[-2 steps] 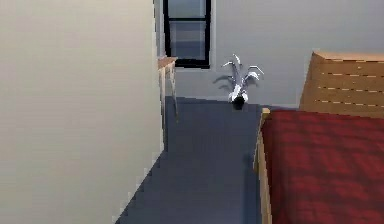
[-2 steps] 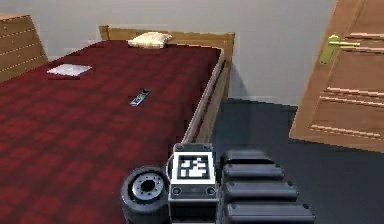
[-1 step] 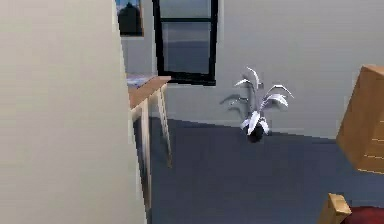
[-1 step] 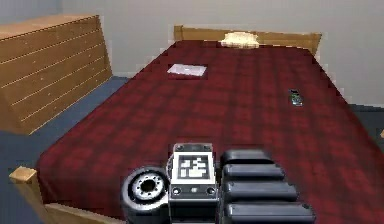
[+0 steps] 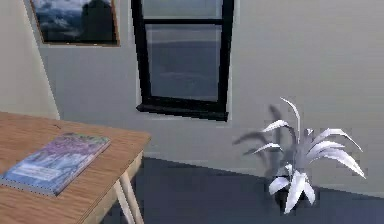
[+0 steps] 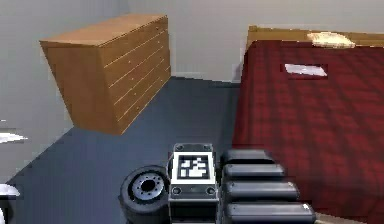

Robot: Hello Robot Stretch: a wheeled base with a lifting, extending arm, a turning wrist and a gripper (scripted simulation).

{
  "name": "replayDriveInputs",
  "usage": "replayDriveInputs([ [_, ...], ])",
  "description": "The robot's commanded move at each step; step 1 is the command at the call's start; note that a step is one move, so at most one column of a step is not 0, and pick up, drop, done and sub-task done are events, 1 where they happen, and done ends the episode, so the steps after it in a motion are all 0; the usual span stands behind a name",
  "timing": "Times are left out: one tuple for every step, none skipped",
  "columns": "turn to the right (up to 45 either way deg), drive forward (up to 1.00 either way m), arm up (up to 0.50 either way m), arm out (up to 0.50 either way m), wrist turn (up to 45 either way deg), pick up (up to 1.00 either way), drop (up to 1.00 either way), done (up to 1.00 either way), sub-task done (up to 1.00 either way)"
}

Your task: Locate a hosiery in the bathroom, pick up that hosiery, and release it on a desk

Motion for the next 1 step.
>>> replayDriveInputs([
  [0.0,0.9,0.0,0.0,0.0,0.0,0.0,0.0,0.0],
])
